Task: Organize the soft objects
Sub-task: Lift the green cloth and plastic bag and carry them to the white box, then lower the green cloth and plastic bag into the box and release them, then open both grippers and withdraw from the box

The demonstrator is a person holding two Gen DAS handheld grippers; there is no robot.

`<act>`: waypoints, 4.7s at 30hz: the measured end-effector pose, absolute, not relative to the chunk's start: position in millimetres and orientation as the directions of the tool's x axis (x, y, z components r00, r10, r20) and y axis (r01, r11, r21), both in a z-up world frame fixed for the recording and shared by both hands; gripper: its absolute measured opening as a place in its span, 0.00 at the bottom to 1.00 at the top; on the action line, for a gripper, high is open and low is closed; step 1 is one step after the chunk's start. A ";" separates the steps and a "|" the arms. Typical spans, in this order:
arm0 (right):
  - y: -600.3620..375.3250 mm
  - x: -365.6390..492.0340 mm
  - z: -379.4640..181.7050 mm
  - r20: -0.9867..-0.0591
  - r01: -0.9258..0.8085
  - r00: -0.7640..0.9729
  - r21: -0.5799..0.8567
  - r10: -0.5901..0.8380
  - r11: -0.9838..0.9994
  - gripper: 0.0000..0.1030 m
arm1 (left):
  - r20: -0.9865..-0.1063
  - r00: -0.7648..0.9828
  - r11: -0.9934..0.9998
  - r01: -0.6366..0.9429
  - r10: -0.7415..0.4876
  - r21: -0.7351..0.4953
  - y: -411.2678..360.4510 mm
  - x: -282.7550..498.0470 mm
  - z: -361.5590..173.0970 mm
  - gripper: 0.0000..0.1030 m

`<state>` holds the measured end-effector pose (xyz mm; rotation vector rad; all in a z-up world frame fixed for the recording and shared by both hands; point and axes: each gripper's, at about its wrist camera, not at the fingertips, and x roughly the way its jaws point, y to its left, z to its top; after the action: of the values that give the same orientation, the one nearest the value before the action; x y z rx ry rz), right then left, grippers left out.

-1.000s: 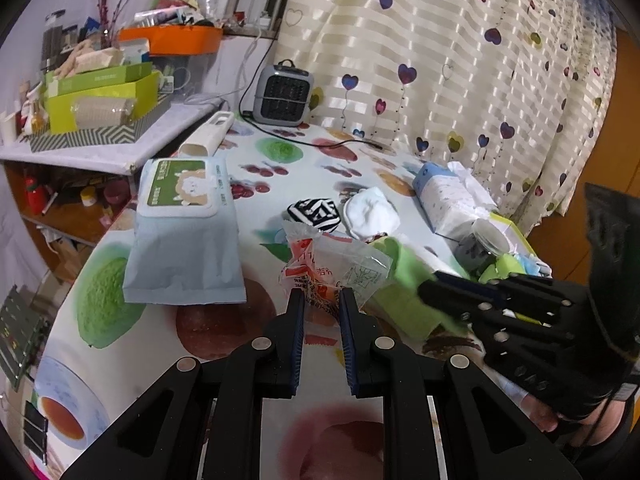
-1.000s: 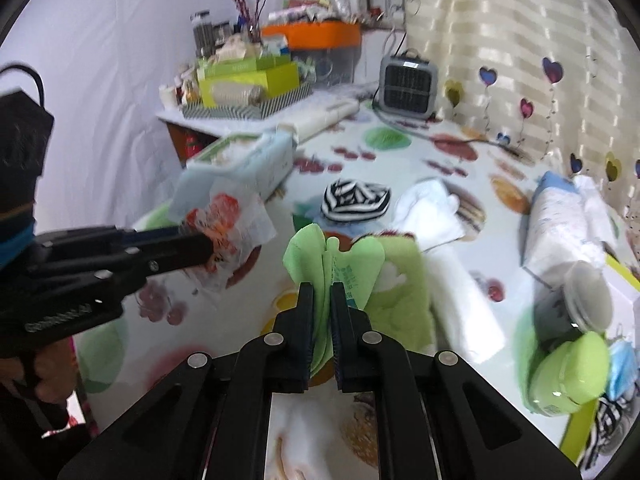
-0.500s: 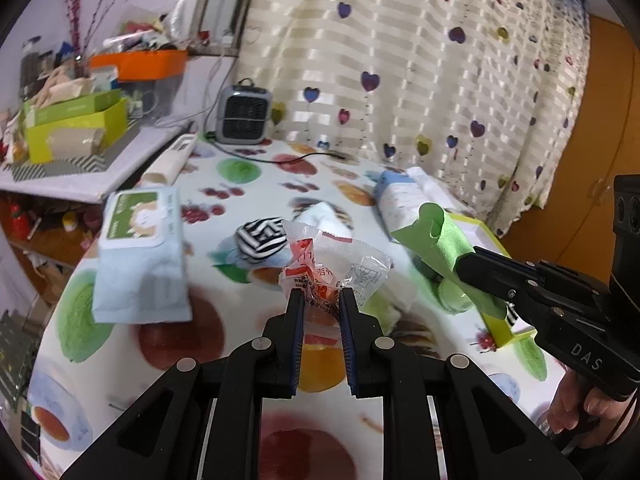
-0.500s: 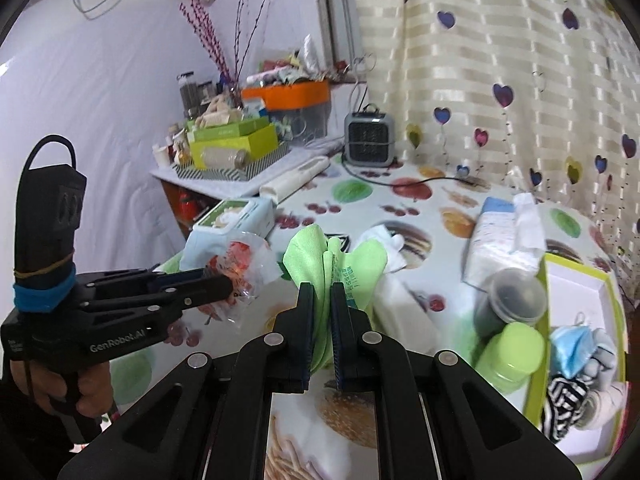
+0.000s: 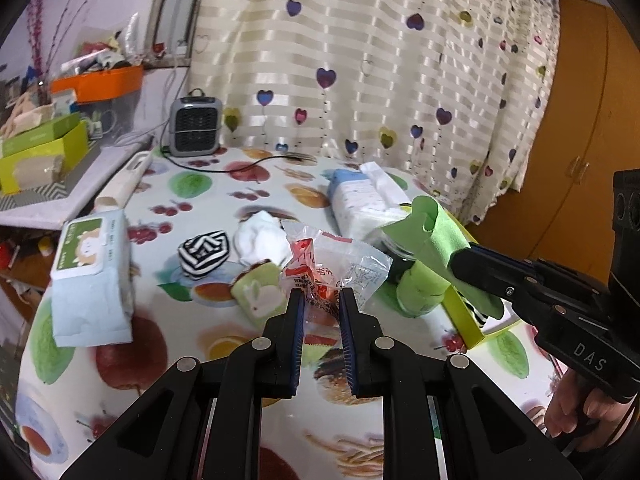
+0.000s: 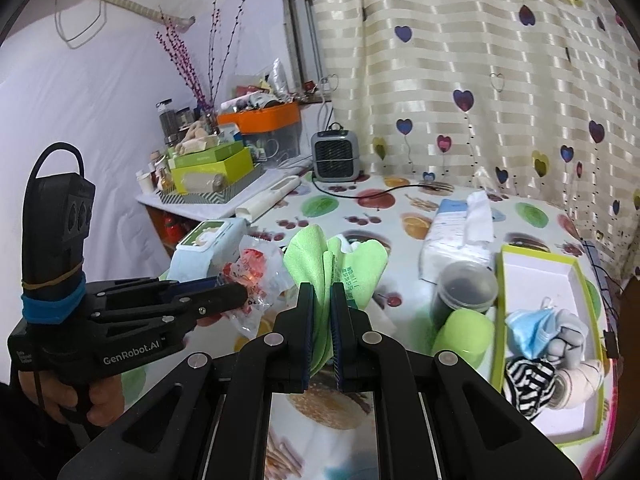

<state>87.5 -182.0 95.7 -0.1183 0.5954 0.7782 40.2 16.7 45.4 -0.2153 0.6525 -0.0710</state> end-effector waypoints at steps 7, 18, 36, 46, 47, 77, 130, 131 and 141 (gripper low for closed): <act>-203.3 93.6 98.9 -0.531 -0.653 0.590 0.129 0.608 0.746 0.08 | -0.595 0.788 0.977 0.034 -0.156 -0.211 -0.4 51.2 48.8 0.16; -235.7 103.5 102.1 -0.518 -0.595 0.634 0.147 0.574 0.790 0.08 | -0.590 0.782 0.973 0.092 -0.202 -0.211 -25.4 70.0 53.8 0.16; -301.0 129.0 106.5 -0.506 -0.456 0.721 0.168 0.473 0.874 0.08 | -0.589 0.760 0.958 0.167 -0.275 -0.232 -58.0 100.7 53.3 0.16; -323.8 140.9 103.0 -0.513 -0.397 0.744 0.177 0.429 0.901 0.08 | -0.587 0.757 0.955 0.180 -0.287 -0.234 -62.8 110.2 53.7 0.16; -326.8 142.2 102.2 -0.515 -0.390 0.746 0.177 0.423 0.904 0.08 | -0.588 0.756 0.955 0.181 -0.288 -0.235 -63.4 111.3 53.5 0.16; -338.1 166.5 12.7 -0.744 -0.333 0.559 0.202 0.366 0.921 0.15 | -0.593 0.740 0.948 0.221 -0.317 -0.231 -86.8 116.1 52.4 0.16; -378.5 164.9 51.2 -0.623 -0.273 0.707 0.197 0.335 0.942 0.41 | -0.662 0.612 0.894 0.385 -0.433 -0.229 -183.0 193.2 25.1 0.38; -378.1 163.3 53.4 -0.619 -0.274 0.710 0.196 0.336 0.942 0.41 | -0.659 0.616 0.895 0.383 -0.431 -0.227 -181.4 190.6 26.9 0.38; -358.6 138.6 74.9 -0.582 -0.331 0.727 0.167 0.364 0.929 0.41 | -0.625 0.675 0.917 0.344 -0.392 -0.203 -153.8 148.7 47.9 0.38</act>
<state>138.6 -358.6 74.9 0.0523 0.6527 0.3832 148.7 -153.8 47.9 -0.0706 0.7195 -0.4138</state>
